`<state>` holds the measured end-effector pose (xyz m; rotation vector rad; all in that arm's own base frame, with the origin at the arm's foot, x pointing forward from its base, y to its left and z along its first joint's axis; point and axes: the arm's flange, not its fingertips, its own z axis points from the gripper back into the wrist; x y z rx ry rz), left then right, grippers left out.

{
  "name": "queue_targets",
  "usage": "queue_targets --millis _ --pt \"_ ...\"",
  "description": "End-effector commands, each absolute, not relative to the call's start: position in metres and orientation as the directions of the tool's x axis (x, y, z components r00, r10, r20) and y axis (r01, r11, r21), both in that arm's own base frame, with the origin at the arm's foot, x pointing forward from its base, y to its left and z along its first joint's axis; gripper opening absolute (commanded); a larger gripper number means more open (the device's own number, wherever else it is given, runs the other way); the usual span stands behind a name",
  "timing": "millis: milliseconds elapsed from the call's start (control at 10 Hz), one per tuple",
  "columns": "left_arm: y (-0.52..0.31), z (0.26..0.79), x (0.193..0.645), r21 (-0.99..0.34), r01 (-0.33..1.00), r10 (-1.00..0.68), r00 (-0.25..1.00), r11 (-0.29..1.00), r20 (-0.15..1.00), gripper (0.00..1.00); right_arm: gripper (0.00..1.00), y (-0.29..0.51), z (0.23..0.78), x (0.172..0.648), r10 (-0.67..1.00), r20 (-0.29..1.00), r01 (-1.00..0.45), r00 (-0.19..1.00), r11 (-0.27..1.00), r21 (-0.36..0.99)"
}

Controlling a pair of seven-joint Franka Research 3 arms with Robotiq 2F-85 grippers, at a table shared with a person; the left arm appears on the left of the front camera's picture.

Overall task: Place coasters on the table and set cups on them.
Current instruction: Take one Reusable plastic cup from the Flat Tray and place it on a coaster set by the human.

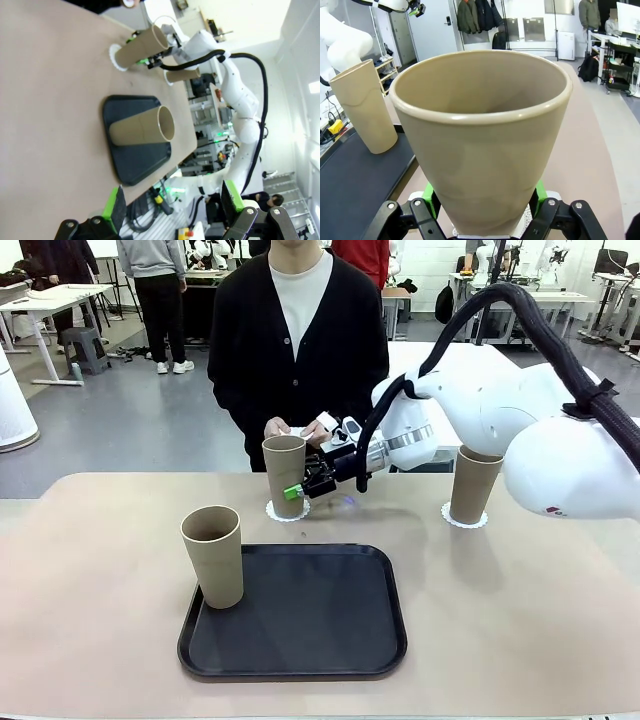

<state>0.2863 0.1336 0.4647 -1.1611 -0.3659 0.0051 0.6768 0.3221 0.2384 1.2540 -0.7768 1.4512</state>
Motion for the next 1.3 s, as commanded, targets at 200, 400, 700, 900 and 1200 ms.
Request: queue_targets --millis 200,400,700,900,1200 --pt "0.1346 0.4656 0.2854 -0.897 0.193 0.193 0.938 0.399 0.288 1.00 0.81 0.3257 0.2373 0.6878 0.312 0.946 -0.941 0.085 -0.288 0.179" --pt "0.1346 0.4656 0.2854 -0.897 0.193 0.193 0.938 0.399 0.288 1.00 0.81 0.3255 0.2366 0.6880 0.312 0.946 -0.939 0.085 -0.292 0.180" --pt "0.1346 0.4656 0.2854 -0.897 0.193 0.193 0.938 0.399 0.288 1.00 1.00 0.3251 0.2367 0.6881 0.314 0.944 -0.938 0.095 -0.289 0.191" --pt "0.1346 0.4656 0.2854 -0.897 0.193 0.193 0.938 0.399 0.288 1.00 1.00 0.3259 0.2367 0.6887 0.319 0.943 -0.936 0.095 -0.294 0.194" --pt "0.1346 0.4656 0.2854 -0.897 0.193 0.193 0.938 0.399 0.288 1.00 1.00 0.3253 0.2363 0.6884 0.326 0.941 -0.931 0.093 -0.307 0.199"
